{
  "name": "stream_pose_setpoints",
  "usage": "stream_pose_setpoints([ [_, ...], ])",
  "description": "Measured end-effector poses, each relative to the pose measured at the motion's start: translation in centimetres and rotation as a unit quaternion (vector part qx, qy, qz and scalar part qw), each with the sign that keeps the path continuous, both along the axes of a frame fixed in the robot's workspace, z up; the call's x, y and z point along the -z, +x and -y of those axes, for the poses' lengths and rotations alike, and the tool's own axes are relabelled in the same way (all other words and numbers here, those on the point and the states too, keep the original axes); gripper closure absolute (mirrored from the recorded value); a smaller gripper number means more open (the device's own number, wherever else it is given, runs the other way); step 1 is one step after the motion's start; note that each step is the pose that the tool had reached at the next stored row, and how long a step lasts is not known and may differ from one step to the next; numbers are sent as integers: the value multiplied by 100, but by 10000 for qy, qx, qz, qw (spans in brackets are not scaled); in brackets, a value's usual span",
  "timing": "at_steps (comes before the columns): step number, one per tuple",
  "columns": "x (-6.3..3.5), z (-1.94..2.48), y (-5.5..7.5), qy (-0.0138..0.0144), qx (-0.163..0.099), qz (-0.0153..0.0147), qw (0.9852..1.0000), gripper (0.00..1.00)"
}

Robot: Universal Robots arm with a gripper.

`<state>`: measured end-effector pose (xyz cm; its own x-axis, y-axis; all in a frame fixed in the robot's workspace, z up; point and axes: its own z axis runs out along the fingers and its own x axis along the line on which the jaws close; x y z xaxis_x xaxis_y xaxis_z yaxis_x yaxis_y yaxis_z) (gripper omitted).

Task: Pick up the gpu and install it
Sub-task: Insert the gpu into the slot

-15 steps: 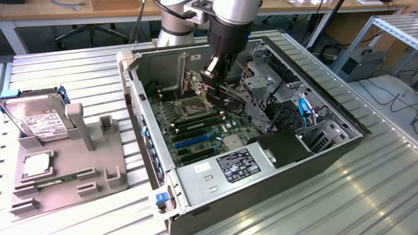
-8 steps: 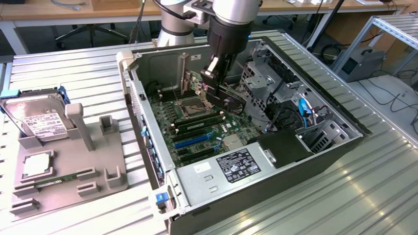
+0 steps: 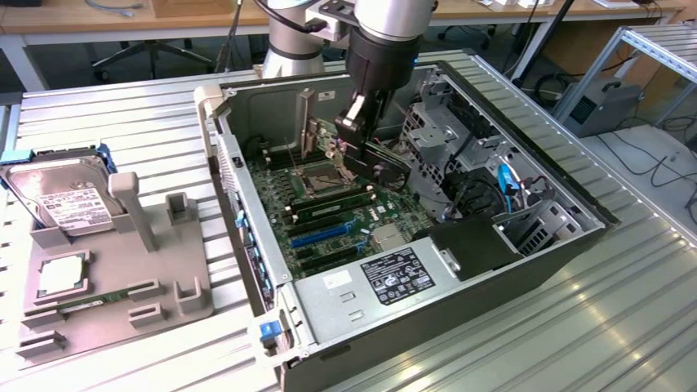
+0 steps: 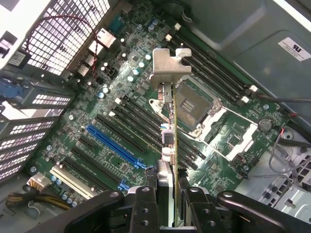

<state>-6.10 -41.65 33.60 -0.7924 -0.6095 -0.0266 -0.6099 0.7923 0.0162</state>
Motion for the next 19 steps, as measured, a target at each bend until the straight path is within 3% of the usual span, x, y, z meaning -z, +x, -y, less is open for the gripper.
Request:
stream_pose_setpoints([
  [19,0,0,0,0,-156,0,9999,73],
])
